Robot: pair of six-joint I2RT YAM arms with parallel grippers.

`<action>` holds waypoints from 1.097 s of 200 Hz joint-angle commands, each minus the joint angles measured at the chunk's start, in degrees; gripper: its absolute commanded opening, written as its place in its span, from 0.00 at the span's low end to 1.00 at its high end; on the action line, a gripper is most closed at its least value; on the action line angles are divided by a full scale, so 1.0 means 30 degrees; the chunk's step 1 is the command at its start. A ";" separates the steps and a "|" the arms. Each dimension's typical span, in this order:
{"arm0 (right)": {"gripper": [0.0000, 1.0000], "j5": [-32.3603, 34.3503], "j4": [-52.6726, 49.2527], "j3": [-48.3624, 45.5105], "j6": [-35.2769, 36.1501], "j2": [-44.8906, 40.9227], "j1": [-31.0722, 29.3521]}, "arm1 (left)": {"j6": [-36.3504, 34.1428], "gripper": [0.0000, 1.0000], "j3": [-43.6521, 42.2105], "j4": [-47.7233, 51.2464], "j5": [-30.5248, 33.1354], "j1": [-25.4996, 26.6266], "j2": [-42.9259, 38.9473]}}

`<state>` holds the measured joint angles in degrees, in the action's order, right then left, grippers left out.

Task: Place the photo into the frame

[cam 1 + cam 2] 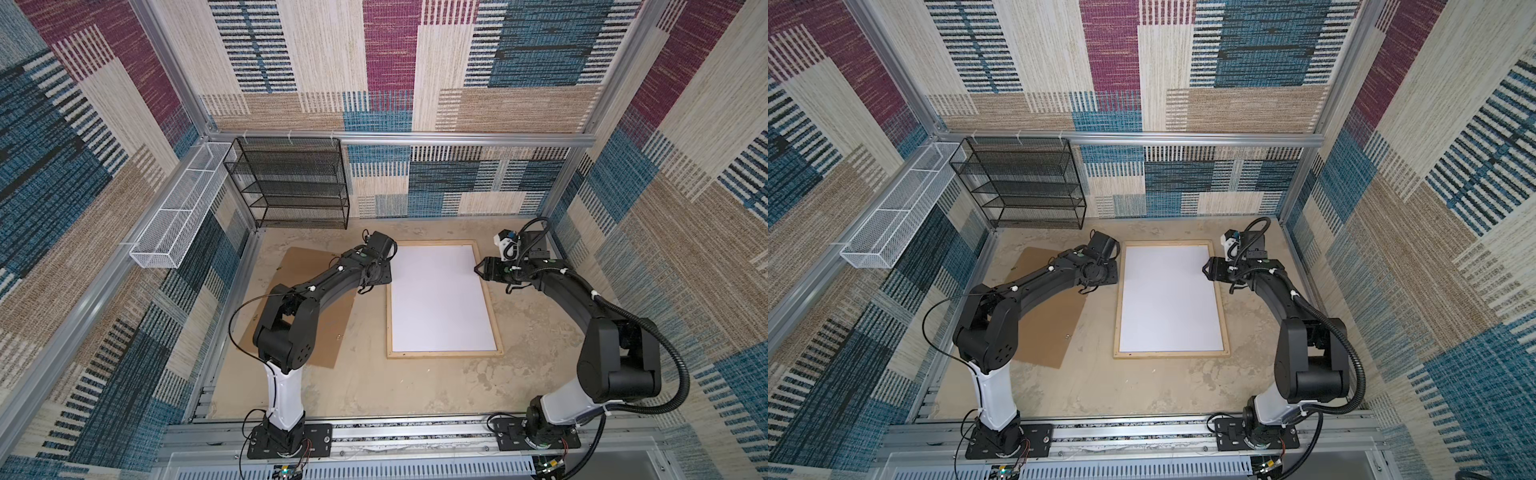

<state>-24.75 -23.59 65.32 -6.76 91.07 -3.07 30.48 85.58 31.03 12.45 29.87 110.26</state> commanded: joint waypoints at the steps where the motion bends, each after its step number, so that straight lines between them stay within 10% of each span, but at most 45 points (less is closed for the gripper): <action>1: 0.67 -0.1497 0.2592 0.1020 -0.1295 0.1195 -0.1818 | -0.1047 0.49 -0.0414 0.2480 0.2486 -0.0352 -0.0603; 84: 0.60 0.5113 0.1954 0.7415 -0.2881 0.9419 -1.0665 | 0.0611 0.48 -0.6003 0.2747 0.1405 -0.3973 -0.2820; 219: 0.43 1.1945 -0.1540 1.1836 -0.4056 1.3387 -1.2628 | 0.1422 0.42 -0.7982 0.1116 -0.1980 -0.4398 -0.1831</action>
<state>6.42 -25.56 100.47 -18.15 130.63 -40.91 33.06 62.96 37.52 13.10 16.32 103.18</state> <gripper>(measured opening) 0.440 0.421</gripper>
